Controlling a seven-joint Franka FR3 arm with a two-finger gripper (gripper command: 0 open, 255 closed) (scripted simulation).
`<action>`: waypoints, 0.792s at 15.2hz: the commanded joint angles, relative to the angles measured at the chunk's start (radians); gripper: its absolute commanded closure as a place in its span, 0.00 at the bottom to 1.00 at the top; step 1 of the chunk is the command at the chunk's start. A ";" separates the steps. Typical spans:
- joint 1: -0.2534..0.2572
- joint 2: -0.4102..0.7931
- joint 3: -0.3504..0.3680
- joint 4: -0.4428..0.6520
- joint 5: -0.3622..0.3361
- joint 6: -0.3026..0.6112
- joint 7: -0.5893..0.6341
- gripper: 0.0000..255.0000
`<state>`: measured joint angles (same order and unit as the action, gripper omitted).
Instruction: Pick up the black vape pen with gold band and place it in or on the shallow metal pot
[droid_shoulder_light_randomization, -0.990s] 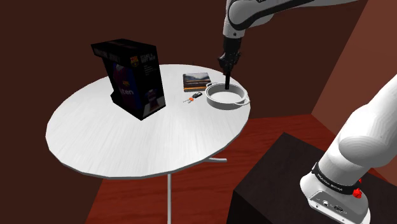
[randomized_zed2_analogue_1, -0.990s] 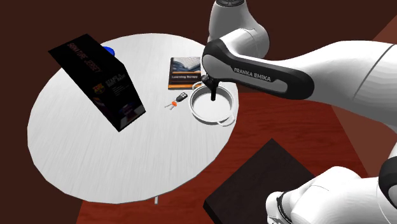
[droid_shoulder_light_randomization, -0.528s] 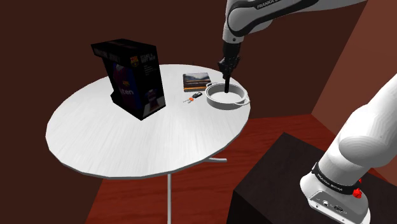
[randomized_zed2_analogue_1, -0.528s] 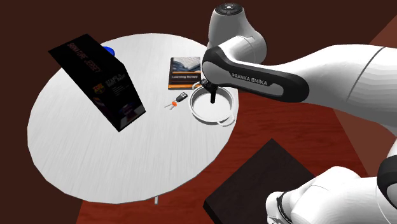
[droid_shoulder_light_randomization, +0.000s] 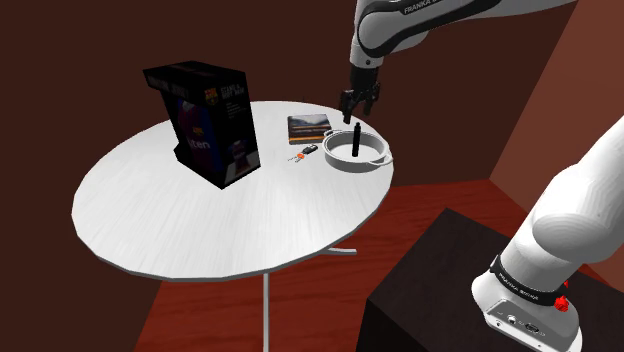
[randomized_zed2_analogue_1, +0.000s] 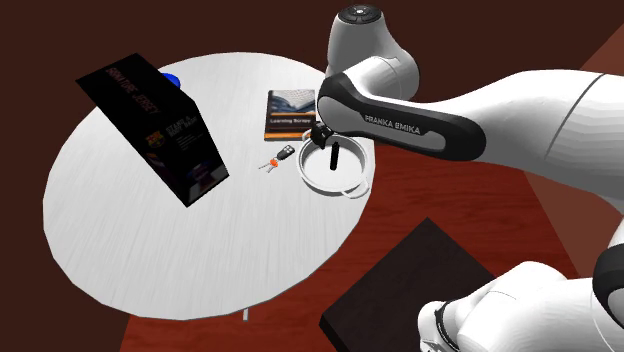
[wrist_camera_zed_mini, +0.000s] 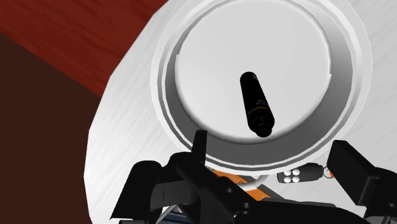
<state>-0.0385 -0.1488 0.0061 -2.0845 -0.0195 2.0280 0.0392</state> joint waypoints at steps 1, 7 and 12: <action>0.000 0.000 0.000 0.000 0.000 0.000 0.000 0.00; 0.001 -0.028 0.001 0.097 0.001 -0.125 -0.001 0.00; 0.001 -0.028 0.001 0.097 0.001 -0.125 -0.001 0.00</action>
<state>-0.0376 -0.1766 0.0072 -1.9875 -0.0183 1.9032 0.0387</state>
